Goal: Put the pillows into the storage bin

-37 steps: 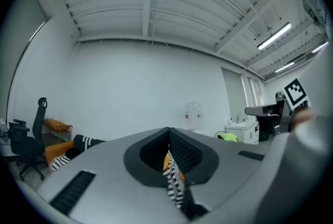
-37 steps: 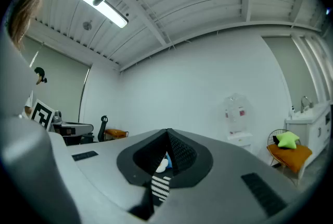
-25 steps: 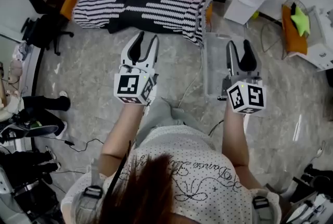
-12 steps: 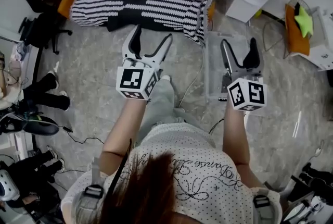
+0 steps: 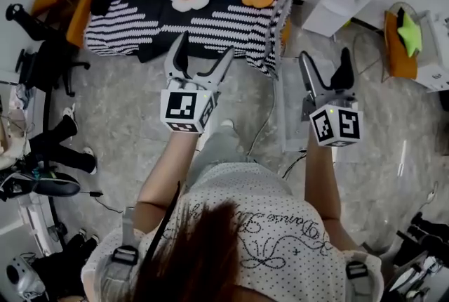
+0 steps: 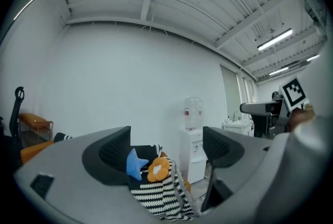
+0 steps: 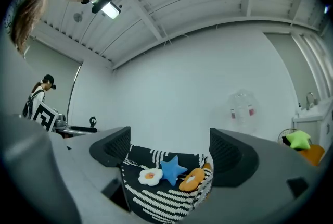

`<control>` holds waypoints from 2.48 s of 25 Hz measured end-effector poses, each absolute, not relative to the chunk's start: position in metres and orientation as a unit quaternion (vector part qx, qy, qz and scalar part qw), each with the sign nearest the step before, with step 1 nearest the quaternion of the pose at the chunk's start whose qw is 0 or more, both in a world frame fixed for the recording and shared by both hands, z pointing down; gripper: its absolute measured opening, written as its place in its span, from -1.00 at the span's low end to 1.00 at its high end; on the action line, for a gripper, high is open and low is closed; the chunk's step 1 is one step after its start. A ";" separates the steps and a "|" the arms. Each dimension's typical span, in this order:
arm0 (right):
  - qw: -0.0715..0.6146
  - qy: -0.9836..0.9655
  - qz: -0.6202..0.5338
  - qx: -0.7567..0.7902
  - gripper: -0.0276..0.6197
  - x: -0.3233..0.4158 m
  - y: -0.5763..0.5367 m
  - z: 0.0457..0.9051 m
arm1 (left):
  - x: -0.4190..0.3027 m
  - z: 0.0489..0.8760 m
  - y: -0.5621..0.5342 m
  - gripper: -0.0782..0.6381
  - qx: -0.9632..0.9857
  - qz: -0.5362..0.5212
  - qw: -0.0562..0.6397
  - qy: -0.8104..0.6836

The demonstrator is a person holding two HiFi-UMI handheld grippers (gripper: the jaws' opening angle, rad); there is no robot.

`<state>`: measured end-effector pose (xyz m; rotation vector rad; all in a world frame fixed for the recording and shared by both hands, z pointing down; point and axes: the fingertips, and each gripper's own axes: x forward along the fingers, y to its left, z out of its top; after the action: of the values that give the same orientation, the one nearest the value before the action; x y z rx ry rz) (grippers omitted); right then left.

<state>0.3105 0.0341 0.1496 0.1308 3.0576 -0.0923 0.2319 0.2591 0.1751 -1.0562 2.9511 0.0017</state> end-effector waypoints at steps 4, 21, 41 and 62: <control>0.034 0.999 -0.028 0.030 0.52 0.260 0.037 0.150 | 0.179 0.175 0.255 0.41 -0.353 -0.002 0.004 0.935; 0.011 1.000 -0.020 0.020 0.46 0.106 -0.014 0.172 | 0.023 0.195 0.227 0.41 -0.328 0.030 -0.014 0.944; 0.013 0.991 -0.044 0.125 0.47 -0.101 -0.113 0.166 | -0.139 0.185 0.137 0.41 -0.242 0.023 -0.020 0.970; -0.048 0.996 -0.058 0.052 0.45 -0.317 -0.124 0.225 | -0.390 0.255 0.105 0.44 -0.331 0.040 -0.072 0.940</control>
<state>-0.3166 -0.1244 0.2249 0.1678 3.2281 -0.1895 -0.3903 0.1054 0.2548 -1.0912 3.0955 0.1331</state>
